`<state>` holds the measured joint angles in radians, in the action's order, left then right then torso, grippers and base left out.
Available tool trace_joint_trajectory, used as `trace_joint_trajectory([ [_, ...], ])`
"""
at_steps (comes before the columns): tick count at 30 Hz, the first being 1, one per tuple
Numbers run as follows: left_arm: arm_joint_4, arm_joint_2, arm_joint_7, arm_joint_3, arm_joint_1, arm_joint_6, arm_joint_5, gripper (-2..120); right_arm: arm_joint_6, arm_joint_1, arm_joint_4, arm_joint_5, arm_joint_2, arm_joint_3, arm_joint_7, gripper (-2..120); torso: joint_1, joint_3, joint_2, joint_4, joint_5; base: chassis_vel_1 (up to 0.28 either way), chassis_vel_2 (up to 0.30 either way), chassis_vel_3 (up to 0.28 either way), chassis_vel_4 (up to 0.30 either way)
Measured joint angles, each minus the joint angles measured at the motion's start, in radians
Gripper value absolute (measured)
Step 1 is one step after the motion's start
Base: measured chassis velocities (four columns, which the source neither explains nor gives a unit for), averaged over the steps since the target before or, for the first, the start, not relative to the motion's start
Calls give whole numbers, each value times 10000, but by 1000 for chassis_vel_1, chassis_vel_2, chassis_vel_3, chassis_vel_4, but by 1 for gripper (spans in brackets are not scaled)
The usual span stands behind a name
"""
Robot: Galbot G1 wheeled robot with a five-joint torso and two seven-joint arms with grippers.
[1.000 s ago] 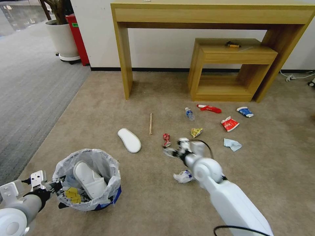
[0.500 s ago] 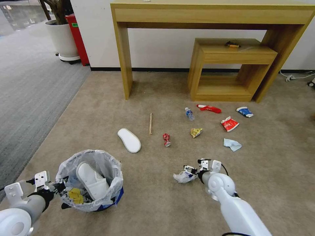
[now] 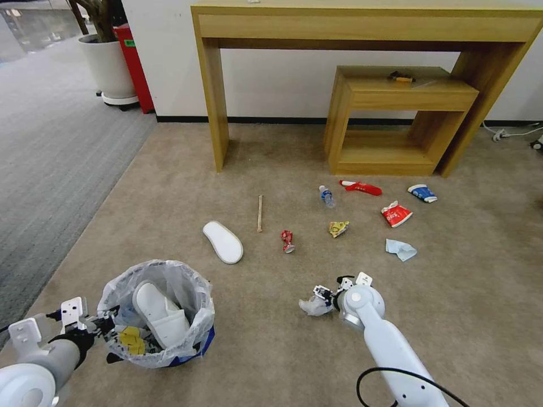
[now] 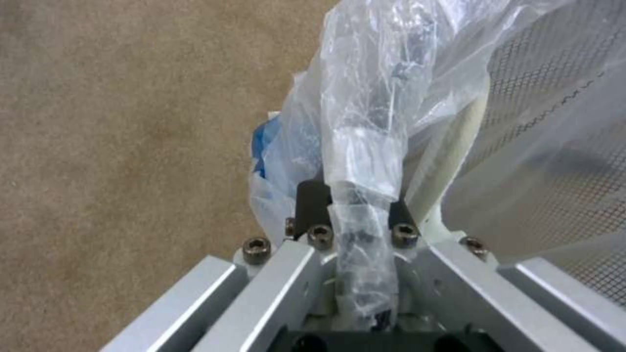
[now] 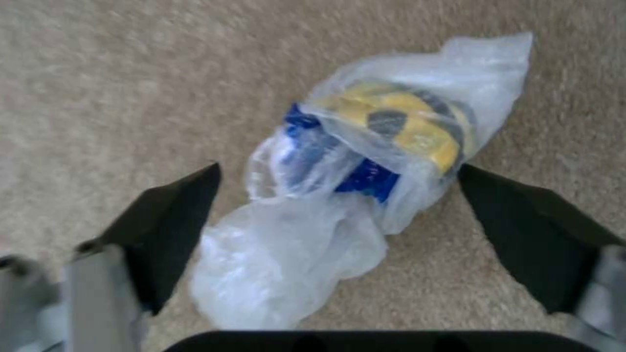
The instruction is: Pick up the trash bin and place the garbage on the floor into it.
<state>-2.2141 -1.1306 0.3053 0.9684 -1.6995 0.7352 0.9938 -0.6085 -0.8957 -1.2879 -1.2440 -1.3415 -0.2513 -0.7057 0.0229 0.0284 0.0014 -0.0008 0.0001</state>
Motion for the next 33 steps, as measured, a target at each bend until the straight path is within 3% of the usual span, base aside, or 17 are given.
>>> trace_joint_trajectory([
  [7,-104,-23,28,2,-65,1,-7,0,105,4,269,620,-45,81,388,68,0,-1,0,0,0,0,0,0,0],
  [9,-110,-32,22,18,-81,1,-9,0,202,-58,328,1282,-47,153,761,56,0,-1,0,0,0,0,0,0,0],
  [14,-110,-43,7,24,-90,1,-9,0,279,-125,350,1852,-46,212,1110,45,1,0,0,0,0,0,0,0,0],
  [15,-110,-45,-5,37,-90,2,-9,0,369,-201,342,2328,-31,262,1416,36,0,0,0,0,0,0,0,0,0],
  [18,-110,-45,-18,50,-96,1,-9,0,545,-294,279,3018,16,276,1960,26,0,0,0,0,2,0,0,0,0],
  [20,-122,-46,-29,57,-106,1,-3,0,866,-418,71,3933,133,273,2765,14,0,0,0,0,1,0,0,0,0],
  [21,-122,-46,-29,57,-106,1,-3,0,866,-418,71,3933,133,273,2765,14,0,0,0,0,1,0,0,0,0],
  [23,-159,-59,-42,58,-120,2,7,0,1379,-589,-370,5037,331,250,4035,4,0,-1,0,0,2,0,0,0,0],
  [25,-168,-63,-48,60,-129,1,12,0,1548,-633,-522,5431,413,235,4485,1,0,0,1,0,2,0,0,0,0],
  [27,-178,-73,-69,63,-151,2,15,0,2169,-710,-1119,6749,814,211,6081,0,0,0,0,-2,1,0,0,0,0],
  [33,-203,-81,-98,88,-169,2,4,0,3086,-443,-2099,7283,1511,586,7665,0,0,0,0,-1,2,0,0,0,0],
])
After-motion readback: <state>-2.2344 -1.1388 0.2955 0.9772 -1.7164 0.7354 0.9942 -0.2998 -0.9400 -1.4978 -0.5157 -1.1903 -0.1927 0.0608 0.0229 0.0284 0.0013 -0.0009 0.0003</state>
